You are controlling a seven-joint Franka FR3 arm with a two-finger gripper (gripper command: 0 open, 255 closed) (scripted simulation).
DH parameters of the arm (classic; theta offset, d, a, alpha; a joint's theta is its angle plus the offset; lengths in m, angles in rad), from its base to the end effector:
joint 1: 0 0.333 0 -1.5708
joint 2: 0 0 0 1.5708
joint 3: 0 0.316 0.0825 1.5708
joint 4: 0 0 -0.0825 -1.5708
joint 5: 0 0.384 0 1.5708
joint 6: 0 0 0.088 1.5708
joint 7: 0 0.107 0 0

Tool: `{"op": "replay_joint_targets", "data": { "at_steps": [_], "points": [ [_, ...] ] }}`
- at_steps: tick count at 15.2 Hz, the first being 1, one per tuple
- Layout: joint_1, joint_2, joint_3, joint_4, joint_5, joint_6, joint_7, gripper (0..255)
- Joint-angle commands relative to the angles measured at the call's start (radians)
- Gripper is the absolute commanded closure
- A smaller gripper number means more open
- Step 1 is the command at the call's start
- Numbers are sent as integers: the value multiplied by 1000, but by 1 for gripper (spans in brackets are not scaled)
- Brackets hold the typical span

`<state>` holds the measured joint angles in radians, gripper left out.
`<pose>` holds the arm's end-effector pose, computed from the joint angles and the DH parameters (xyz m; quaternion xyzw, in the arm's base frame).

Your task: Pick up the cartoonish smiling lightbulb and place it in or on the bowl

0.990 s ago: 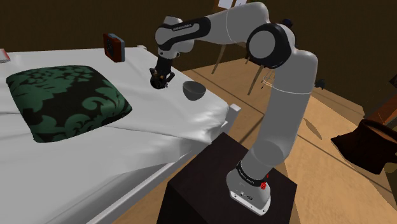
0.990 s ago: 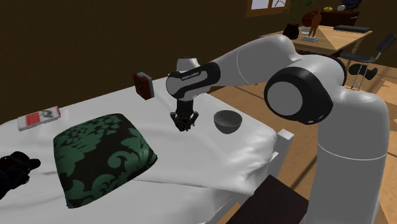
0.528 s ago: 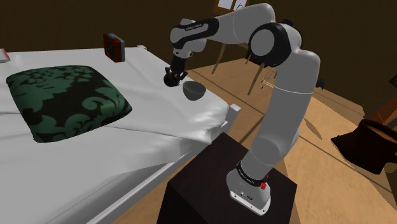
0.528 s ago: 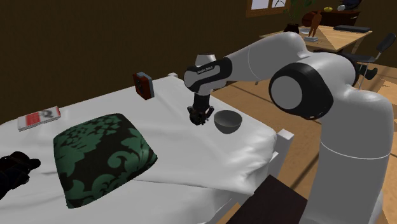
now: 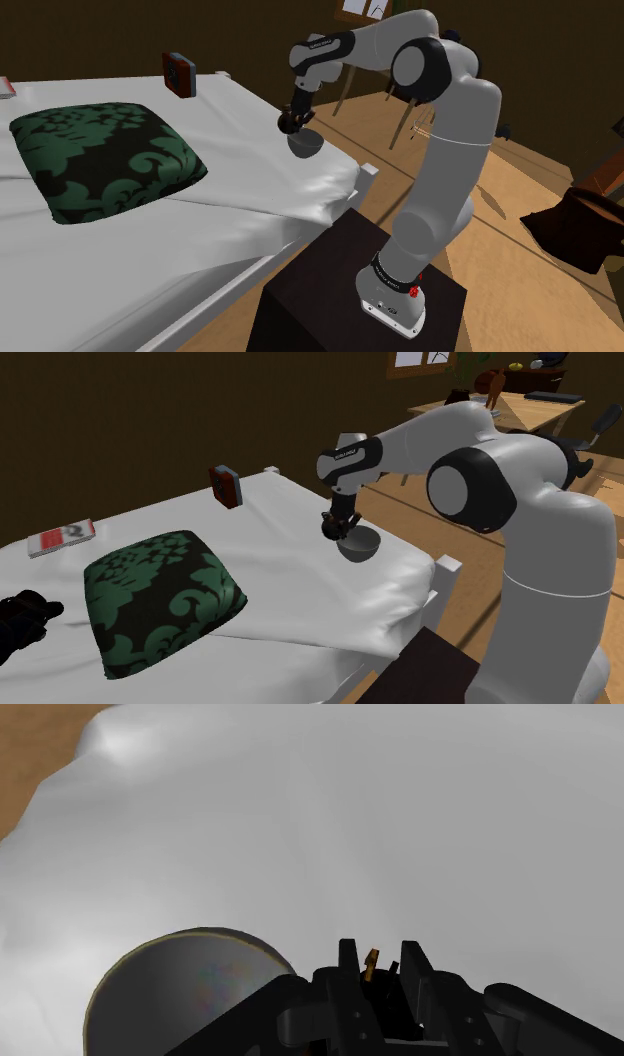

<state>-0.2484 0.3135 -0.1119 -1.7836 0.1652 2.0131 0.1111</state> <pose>0.5932 -0.2079 0.3741 -0.9609 0.2682 0.0332 0.0604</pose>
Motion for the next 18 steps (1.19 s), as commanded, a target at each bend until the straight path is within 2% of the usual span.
{"op": "replay_joint_targets", "data": {
  "at_steps": [1,6,18],
  "points": [
    [-34,19,-17,26,3,-13,-52,255],
    [-105,68,-49,98,10,-48,-150,255],
    [-109,140,-40,34,31,85,-173,255]
  ]
}}
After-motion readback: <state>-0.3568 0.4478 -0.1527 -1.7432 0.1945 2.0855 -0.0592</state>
